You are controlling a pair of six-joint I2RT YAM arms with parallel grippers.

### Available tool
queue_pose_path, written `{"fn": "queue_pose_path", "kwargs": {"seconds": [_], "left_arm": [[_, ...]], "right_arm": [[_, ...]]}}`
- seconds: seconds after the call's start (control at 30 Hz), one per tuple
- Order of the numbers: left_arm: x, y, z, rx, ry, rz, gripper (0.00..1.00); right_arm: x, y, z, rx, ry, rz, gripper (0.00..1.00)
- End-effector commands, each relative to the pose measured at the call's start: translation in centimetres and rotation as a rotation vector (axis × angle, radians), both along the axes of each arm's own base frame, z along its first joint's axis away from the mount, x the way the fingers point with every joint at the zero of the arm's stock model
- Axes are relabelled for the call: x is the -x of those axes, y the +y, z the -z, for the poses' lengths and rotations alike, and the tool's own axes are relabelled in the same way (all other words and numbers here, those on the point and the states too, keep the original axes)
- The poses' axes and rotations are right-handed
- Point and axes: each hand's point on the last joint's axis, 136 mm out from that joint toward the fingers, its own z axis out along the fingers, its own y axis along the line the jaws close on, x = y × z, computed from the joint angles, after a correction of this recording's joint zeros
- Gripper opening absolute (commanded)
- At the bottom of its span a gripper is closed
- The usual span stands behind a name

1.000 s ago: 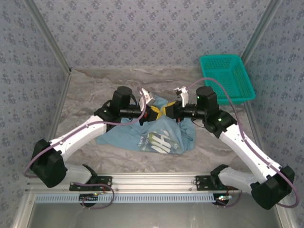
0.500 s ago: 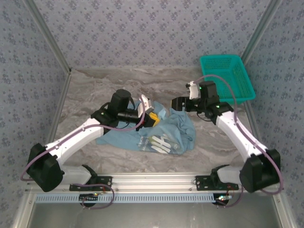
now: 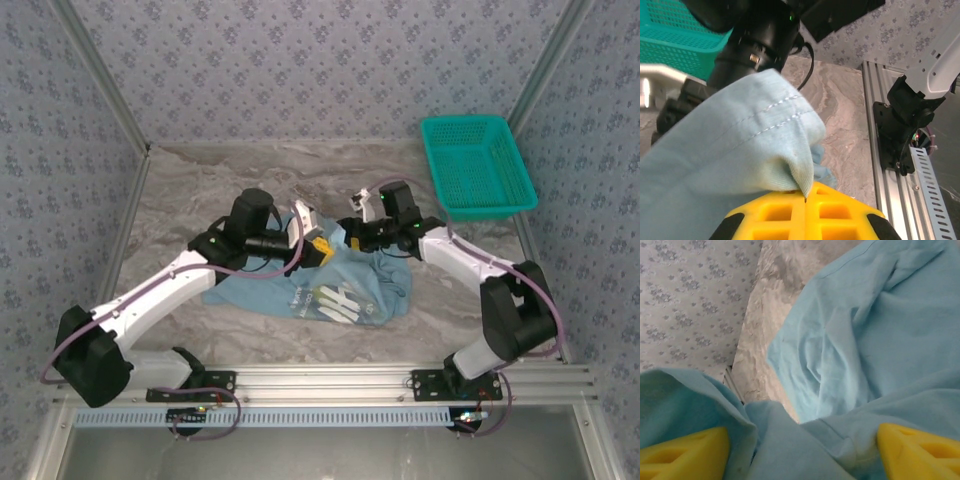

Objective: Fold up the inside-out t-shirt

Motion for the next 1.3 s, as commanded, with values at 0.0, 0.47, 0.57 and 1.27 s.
{"fn": "queue_pose_path", "kwargs": {"seconds": [0.0, 0.47, 0.57, 1.27], "left_arm": [[0.1, 0.6, -1.1, 0.024, -0.076, -0.026, 0.00], [-2.8, 2.8, 0.2, 0.031, -0.109, -0.253, 0.00], [-3.5, 2.8, 2.4, -0.007, -0.020, -0.303, 0.00], [-0.3, 10.0, 11.5, -0.002, 0.468, -0.714, 0.71]], "right_arm": [[0.0, 2.2, -3.5, -0.181, -0.002, -0.042, 0.57], [-2.7, -12.2, -10.2, 0.014, -0.373, 0.441, 0.00], [-2.0, -12.2, -7.5, 0.199, -0.365, 0.417, 0.00], [0.7, -0.4, 4.3, 0.471, -0.232, -0.016, 0.34]]}}
